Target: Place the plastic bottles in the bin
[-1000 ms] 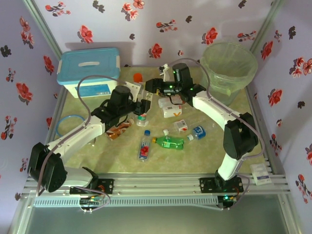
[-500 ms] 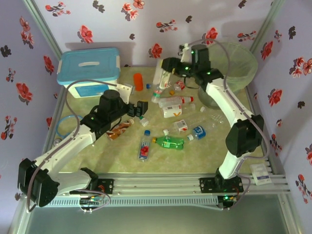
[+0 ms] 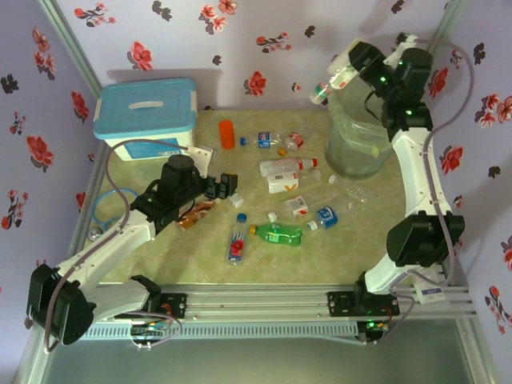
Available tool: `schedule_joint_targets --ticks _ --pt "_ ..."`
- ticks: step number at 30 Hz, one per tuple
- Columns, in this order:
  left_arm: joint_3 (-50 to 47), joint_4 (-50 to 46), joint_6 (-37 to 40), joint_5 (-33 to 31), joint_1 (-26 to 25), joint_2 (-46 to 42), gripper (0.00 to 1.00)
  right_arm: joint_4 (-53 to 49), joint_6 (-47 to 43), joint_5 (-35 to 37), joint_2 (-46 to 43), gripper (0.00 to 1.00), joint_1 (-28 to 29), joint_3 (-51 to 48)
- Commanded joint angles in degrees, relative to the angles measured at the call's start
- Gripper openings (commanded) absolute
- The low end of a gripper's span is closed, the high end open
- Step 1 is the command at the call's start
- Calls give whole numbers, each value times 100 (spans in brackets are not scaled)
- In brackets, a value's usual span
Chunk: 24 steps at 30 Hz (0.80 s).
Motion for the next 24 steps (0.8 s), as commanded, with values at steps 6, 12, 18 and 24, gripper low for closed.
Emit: schedule_joint_targets --ticks 6,12,18,24 --pt "-32 25 -107 -18 59 -20 98 -186 -646 1274 -376 44 -721 -104" --pt "-32 129 -230 -17 59 80 98 -341 -721 1225 -94 44 -827 -157" --pt "5 105 -301 44 63 179 98 -407 -254 1160 212 44 -863 -374" --pt "60 117 -360 46 57 308 98 79 551 1007 387 43 -892 -916"
